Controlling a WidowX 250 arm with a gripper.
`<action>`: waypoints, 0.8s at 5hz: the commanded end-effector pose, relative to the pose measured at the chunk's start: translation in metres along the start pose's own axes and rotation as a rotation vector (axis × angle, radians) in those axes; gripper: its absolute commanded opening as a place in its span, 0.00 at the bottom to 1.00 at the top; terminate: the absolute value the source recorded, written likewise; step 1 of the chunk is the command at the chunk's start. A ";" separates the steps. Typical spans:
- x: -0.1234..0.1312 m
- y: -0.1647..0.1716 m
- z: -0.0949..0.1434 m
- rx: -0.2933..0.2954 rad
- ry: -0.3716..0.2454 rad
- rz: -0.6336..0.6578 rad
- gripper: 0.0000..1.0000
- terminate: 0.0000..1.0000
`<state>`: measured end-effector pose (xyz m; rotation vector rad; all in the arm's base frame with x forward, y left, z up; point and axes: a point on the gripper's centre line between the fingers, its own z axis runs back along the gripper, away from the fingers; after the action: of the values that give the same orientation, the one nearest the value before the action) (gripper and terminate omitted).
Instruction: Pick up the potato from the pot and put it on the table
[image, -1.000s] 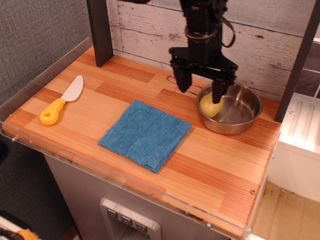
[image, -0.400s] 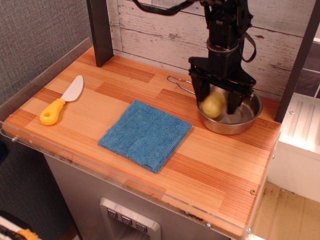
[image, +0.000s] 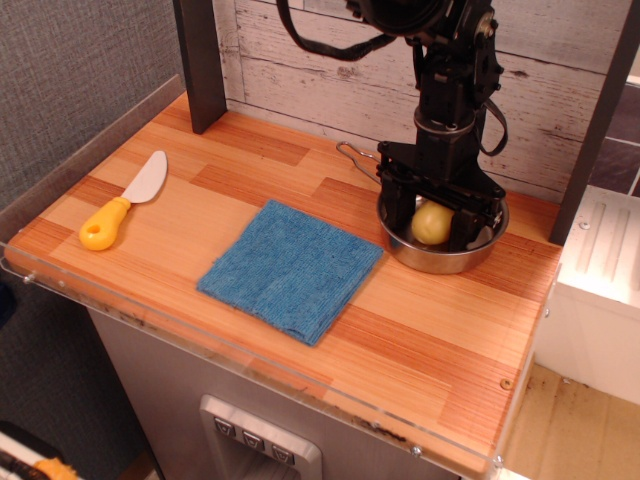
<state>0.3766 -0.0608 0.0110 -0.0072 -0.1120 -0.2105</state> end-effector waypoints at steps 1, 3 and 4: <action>0.009 -0.004 0.029 -0.012 -0.090 -0.064 0.00 0.00; 0.003 0.034 0.082 -0.086 -0.266 -0.007 0.00 0.00; -0.010 0.083 0.087 -0.097 -0.246 0.062 0.00 0.00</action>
<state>0.3701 0.0206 0.0776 -0.1454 -0.2856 -0.1507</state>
